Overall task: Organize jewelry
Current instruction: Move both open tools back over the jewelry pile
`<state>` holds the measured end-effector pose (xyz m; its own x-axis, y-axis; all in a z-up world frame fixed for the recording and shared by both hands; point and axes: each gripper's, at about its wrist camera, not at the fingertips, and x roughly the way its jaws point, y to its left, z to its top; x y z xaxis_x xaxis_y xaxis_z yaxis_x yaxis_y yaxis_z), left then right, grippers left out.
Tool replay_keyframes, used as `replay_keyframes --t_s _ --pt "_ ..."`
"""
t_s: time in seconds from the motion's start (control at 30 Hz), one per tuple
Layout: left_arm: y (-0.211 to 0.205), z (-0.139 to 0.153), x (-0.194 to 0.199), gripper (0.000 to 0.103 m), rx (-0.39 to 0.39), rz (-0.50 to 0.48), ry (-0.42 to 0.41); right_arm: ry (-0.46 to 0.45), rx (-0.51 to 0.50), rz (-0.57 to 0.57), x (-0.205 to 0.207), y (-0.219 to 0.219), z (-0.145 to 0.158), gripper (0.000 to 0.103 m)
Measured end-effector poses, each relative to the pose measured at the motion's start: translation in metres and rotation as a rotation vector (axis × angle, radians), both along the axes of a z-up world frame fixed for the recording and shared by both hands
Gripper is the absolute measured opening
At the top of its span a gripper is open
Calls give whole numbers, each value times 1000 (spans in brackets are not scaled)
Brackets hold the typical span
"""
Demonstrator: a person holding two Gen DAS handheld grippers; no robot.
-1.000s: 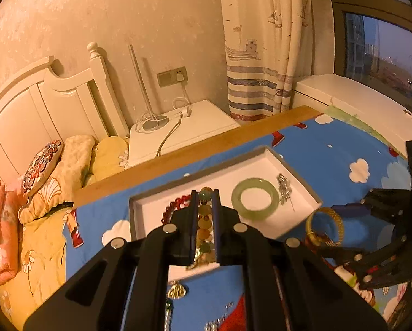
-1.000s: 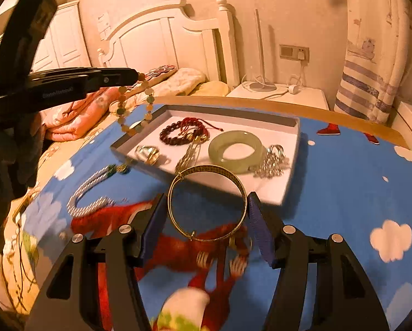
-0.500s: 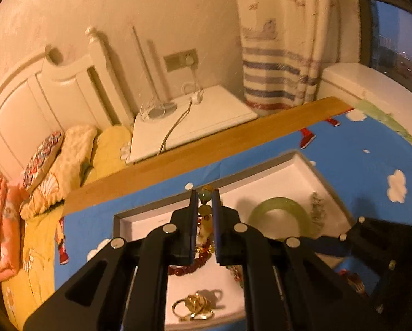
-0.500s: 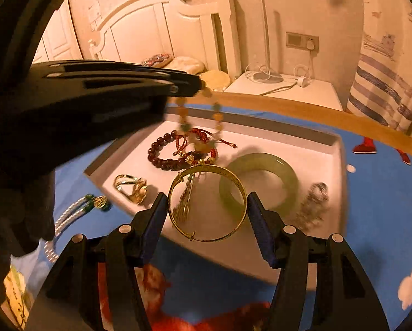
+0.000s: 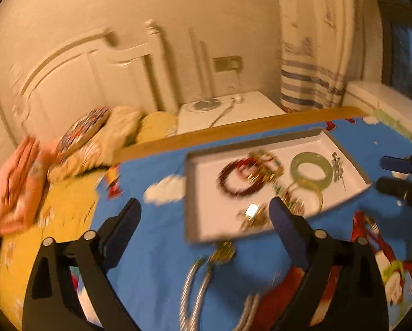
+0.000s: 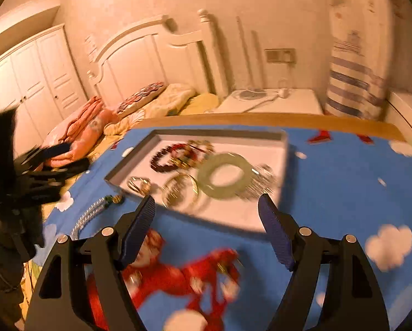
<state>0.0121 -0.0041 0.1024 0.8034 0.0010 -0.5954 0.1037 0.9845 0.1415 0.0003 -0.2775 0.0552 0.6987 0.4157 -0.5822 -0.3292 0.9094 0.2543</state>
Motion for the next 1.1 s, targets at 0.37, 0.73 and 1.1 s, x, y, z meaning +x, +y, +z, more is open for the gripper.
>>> replay_keyframes --t_s 0.37,0.73,1.1 --pt "91 -52 -85 99 -196 159 91 124 15 -128 -33 -50 -41 75" --pt "105 -91 -79 99 -356 145 213 142 -105 -142 -27 -30 -50 77" --pt "108 -91 -75 100 -412 136 211 167 -218 -128 -21 -13 -56 62"
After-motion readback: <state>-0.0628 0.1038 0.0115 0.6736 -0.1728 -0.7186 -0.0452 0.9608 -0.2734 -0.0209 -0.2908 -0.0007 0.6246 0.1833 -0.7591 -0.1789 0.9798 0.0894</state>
